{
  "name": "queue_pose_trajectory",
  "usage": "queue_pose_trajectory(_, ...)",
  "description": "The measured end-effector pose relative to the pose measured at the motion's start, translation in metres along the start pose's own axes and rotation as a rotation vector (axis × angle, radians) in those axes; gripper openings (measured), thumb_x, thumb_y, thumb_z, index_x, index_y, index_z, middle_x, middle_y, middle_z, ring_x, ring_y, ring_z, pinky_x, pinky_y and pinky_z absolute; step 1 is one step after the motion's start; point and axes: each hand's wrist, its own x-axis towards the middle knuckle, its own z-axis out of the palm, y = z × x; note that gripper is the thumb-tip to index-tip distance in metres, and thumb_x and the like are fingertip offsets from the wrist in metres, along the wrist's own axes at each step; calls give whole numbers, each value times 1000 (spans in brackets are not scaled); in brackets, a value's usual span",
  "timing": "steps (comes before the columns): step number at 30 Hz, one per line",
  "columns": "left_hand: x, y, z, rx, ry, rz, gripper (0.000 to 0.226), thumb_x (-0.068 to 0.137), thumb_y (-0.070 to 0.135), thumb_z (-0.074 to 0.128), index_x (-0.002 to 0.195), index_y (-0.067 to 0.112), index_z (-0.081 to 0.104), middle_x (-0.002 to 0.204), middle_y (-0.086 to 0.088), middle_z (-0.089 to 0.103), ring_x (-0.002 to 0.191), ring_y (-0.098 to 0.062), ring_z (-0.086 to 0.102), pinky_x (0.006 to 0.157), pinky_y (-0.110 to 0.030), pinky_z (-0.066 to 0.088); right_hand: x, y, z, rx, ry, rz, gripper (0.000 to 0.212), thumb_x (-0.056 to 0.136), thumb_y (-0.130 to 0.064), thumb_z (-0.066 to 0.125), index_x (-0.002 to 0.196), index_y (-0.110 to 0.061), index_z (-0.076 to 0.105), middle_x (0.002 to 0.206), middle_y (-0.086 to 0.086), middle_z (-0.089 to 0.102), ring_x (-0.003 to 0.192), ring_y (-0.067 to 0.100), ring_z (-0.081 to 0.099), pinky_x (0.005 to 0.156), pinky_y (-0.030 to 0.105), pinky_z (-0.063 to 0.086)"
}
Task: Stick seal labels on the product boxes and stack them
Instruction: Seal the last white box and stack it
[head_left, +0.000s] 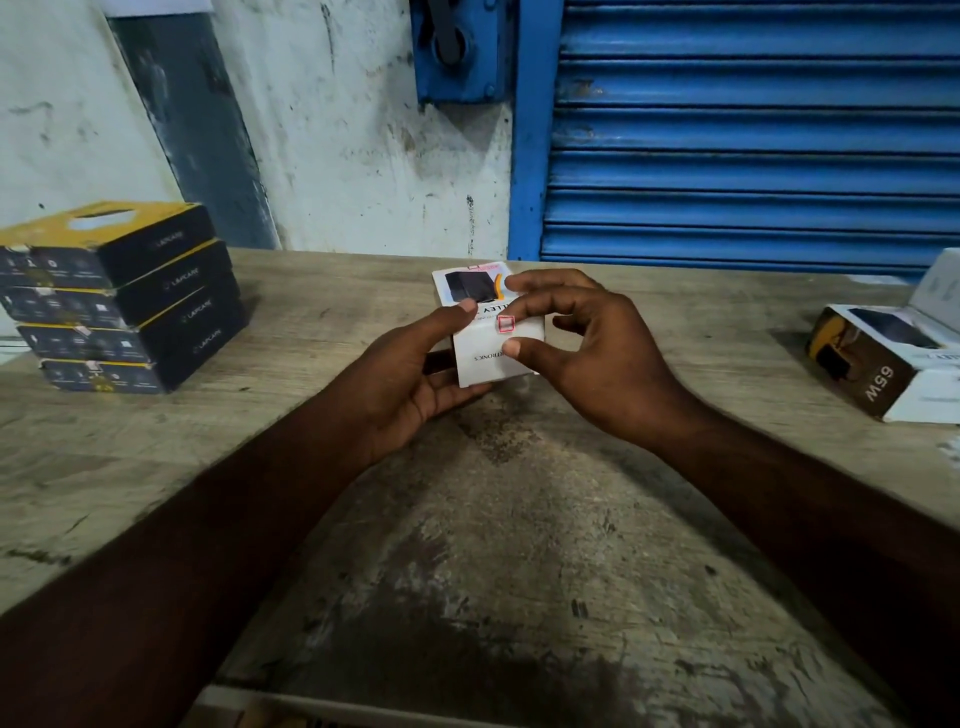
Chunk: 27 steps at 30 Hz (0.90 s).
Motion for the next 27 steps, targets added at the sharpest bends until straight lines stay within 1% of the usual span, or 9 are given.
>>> queue_pose_trajectory(4, 0, -1, 1, 1, -1, -29, 29, 95, 29, 64, 120, 15, 67, 100, -10, 77, 93, -23, 75, 80, -35, 63, 0, 1, 1, 20, 18, -1, 19, 82, -12, 82, 96, -24, 78, 126, -8, 67, 121, 2, 58, 105, 31, 45)
queue_pose_trajectory(6, 0, -1, 1, 3, 2, -37, 29, 94, 30, 65, 120, 16, 67, 103, -11, 76, 97, -25, 74, 84, -37, 62, 1, 1, 1, 41, 16, 13, 19, 82, -11, 81, 97, -21, 78, 127, -8, 67, 120, 2, 59, 104, 26, 45)
queue_pose_trajectory(10, 0, -2, 1, 9, 5, -36, 28, 94, 30, 64, 120, 17, 68, 105, -10, 76, 99, -25, 74, 86, -37, 61, 0, 1, 1, 77, 10, 24, 20, 82, -8, 81, 95, -22, 77, 126, -6, 67, 118, -1, 60, 99, 16, 44)
queue_pose_trajectory(13, 0, -1, 1, 12, 6, -30, 29, 95, 30, 64, 120, 17, 68, 110, -11, 75, 102, -26, 73, 86, -38, 60, 0, 0, 0, 86, -4, 31, 20, 81, -8, 82, 94, -21, 77, 127, -5, 67, 118, -2, 59, 98, 13, 44)
queue_pose_trajectory(15, 0, -1, 1, 17, 13, -25, 27, 95, 30, 63, 119, 17, 69, 109, -11, 75, 100, -25, 73, 85, -37, 61, 1, 1, 0, 76, -13, 34, 20, 80, -8, 83, 94, -20, 78, 128, -6, 67, 118, -4, 59, 97, 10, 42)
queue_pose_trajectory(17, 0, -1, 1, 18, 18, -25, 27, 95, 30, 63, 119, 17, 69, 109, -11, 75, 99, -25, 73, 84, -36, 61, 1, 1, 0, 72, -17, 38, 20, 80, -8, 83, 94, -20, 78, 128, -7, 67, 118, -6, 58, 97, 9, 42)
queue_pose_trajectory(21, 0, -1, 1, 18, 14, -28, 27, 95, 30, 64, 118, 17, 69, 110, -11, 75, 98, -25, 73, 85, -37, 61, 1, 1, 1, 65, -16, 48, 20, 81, -11, 83, 93, -26, 76, 128, -8, 67, 118, -4, 58, 97, 12, 42)
queue_pose_trajectory(24, 0, -1, 0, 27, 12, -32, 31, 94, 31, 64, 121, 16, 68, 113, -13, 74, 101, -26, 73, 87, -37, 61, 1, 2, 0, 55, -16, 54, 18, 82, -12, 82, 94, -25, 77, 128, -9, 67, 119, -4, 58, 98, 12, 42)
queue_pose_trajectory(27, 0, -2, 0, 35, 10, -29, 32, 95, 31, 64, 122, 17, 67, 113, -13, 74, 102, -26, 73, 87, -36, 60, 1, 3, 1, 56, -12, 48, 15, 83, -12, 81, 95, -20, 78, 128, -8, 67, 118, -5, 58, 96, 8, 41)
